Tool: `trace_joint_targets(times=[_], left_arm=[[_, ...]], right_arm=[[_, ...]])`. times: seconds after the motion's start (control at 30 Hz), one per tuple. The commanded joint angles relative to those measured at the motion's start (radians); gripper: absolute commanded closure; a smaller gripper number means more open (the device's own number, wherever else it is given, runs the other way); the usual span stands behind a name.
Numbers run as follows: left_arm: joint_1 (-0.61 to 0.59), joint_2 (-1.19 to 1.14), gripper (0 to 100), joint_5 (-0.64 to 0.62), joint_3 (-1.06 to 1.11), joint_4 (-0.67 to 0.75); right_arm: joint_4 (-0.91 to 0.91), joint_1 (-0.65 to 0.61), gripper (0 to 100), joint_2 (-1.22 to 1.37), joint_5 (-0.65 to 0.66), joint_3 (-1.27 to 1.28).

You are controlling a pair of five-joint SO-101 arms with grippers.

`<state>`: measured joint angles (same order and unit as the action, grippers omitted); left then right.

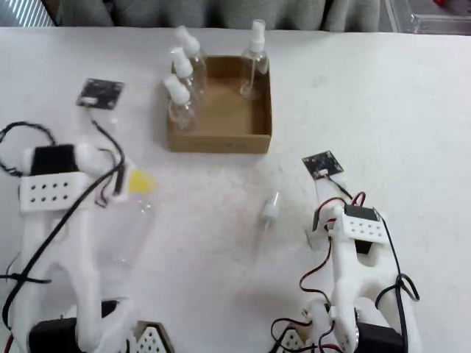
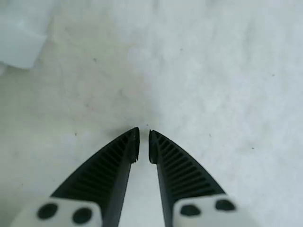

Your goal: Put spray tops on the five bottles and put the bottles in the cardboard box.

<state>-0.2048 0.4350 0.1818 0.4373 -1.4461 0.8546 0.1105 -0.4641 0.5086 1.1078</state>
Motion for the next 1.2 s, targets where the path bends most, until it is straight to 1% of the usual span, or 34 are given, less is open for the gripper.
trace_joint_targets(times=[0.0,0.07,0.13,0.23,0.3,0.37,0.47,0.5,0.63,0.7,0.83,0.87,0.93,1.03,1.17], left_arm=[[-0.099,0.025,69,0.175,0.077,-0.011],[-0.134,0.019,69,0.232,0.146,0.009],[-0.162,0.021,69,0.261,0.219,0.068],[-0.209,0.021,69,0.261,0.295,0.170],[-0.248,0.021,70,0.258,0.293,0.190],[-0.278,0.022,76,0.258,0.259,0.186],[-0.321,0.021,90,0.261,0.198,0.184],[-0.328,0.018,93,0.262,0.190,0.184],[-0.320,0.012,90,0.265,0.238,0.195],[-0.306,0.012,90,0.265,0.287,0.232],[-0.243,0.012,91,0.265,0.450,0.365],[-0.219,0.012,92,0.261,0.489,0.396],[-0.163,0.012,98,0.258,0.548,0.442],[-0.081,0.012,96,0.236,0.578,0.440],[0.024,0.015,97,0.110,0.578,0.388]], right_arm=[[-0.010,-0.005,98.0,-0.013,0.002,-0.002],[-0.008,-0.005,98.0,-0.013,0.002,0.000],[-0.007,-0.005,98.1,-0.013,0.002,0.000],[-0.005,-0.005,98.1,-0.013,0.002,0.000],[-0.007,-0.005,98.1,-0.015,0.002,0.008],[-0.007,-0.004,98.1,-0.015,0.002,0.008],[-0.007,-0.002,98.1,-0.015,0.002,0.008],[-0.007,-0.002,98.1,-0.015,0.002,0.008],[-0.007,-0.002,98.1,-0.015,0.002,0.008],[-0.007,-0.002,98.1,-0.015,0.002,0.008],[-0.007,-0.004,98.1,-0.015,0.002,0.008],[-0.007,-0.004,98.1,-0.015,0.002,0.008],[-0.007,-0.004,98.1,-0.015,0.002,0.008],[-0.007,-0.002,98.1,-0.015,0.002,0.008],[-0.005,-0.002,98.1,-0.015,0.002,0.008]])
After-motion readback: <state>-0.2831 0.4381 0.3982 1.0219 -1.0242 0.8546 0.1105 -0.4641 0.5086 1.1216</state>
